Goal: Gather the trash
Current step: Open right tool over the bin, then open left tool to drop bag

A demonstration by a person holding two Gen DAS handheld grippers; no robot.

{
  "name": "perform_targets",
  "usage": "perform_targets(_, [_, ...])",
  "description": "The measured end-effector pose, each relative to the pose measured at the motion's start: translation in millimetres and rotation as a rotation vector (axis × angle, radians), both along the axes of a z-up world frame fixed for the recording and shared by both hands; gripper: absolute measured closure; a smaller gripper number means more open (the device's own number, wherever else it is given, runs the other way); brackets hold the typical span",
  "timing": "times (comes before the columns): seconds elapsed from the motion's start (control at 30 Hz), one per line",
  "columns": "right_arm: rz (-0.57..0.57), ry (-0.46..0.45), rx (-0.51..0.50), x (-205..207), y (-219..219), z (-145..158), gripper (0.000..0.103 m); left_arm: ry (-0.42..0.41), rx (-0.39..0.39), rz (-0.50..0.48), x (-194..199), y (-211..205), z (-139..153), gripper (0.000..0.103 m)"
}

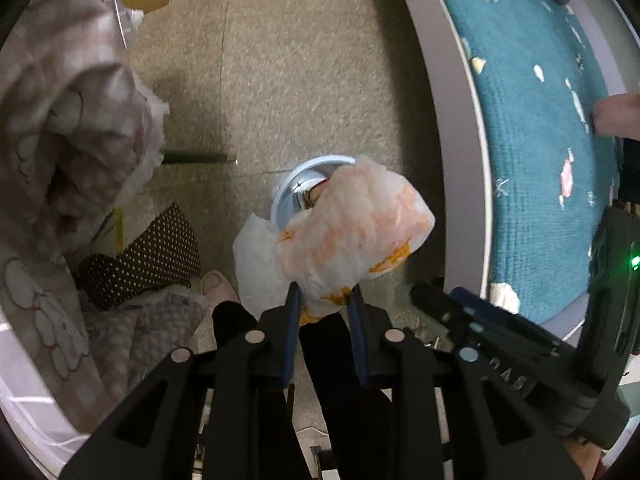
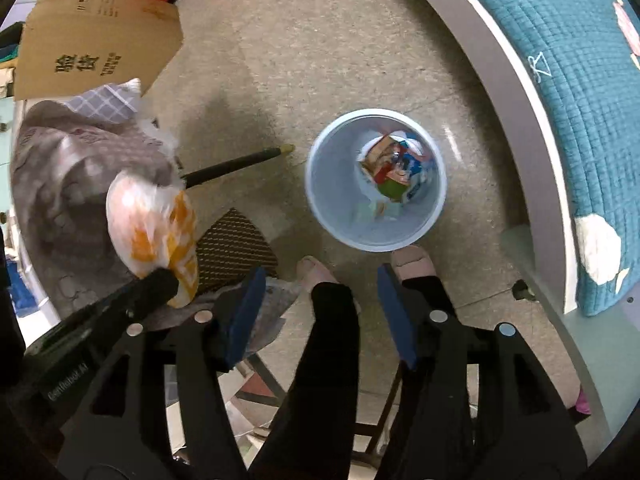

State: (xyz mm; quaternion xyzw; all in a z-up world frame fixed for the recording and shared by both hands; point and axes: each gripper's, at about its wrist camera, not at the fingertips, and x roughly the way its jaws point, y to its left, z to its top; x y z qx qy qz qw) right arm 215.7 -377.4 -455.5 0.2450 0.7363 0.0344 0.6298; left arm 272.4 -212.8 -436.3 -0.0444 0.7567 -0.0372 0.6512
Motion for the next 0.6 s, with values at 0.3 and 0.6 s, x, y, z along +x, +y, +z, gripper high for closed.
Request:
perform_targets(0.3, [-0.014, 0.002, -0.023, -19, -8, -11, 0.043, 0.102, -0.003, -0.019, -14, -9, -48, 0.08])
perform_targets(0.6, [-0.078, 0.037, -0.08, -47, -29, -48, 0.038, 0.206, -0.044, -0.044, -29, -31, -117, 0.08])
